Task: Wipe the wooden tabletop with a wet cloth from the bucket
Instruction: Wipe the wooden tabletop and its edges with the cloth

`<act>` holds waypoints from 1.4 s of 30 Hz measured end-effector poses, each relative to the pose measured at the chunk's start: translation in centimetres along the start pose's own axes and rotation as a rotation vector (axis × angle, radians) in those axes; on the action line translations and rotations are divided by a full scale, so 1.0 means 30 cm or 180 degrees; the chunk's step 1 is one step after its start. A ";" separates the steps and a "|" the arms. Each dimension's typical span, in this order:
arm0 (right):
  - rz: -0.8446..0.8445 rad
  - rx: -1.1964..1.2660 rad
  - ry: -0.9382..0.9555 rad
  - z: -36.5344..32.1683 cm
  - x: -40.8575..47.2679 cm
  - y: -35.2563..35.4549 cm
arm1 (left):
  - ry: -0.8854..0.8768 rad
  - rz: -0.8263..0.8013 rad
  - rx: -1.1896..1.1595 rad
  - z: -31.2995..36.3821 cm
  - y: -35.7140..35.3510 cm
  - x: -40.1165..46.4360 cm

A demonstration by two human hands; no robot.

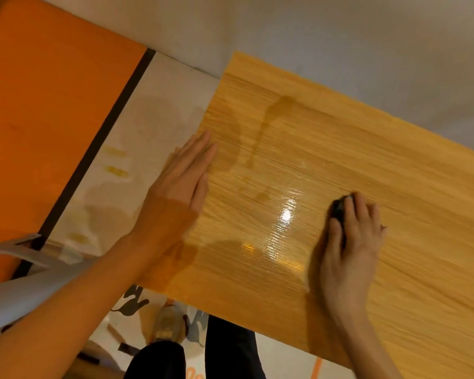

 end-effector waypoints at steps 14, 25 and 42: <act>-0.0406 -0.0092 0.0429 -0.005 0.086 -0.008 | 0.0031 -0.0136 0.0410 -0.006 -0.040 0.015; -0.0763 0.0087 0.1583 -0.502 0.169 -0.338 | 0.0105 -0.0222 0.0349 -0.006 -0.041 0.025; -0.0840 -0.0294 0.1614 -0.474 0.345 -0.316 | 0.0186 -0.0496 0.0351 0.010 -0.035 0.043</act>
Point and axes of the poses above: each hand's wrist, its own x-axis towards the middle knuckle, its own y-axis out of the back of the hand, z = x × y, the point moved 9 cm from there along x, towards the middle knuckle, and after that the axes turned 12 degrees about y, right-handed, at the moved point
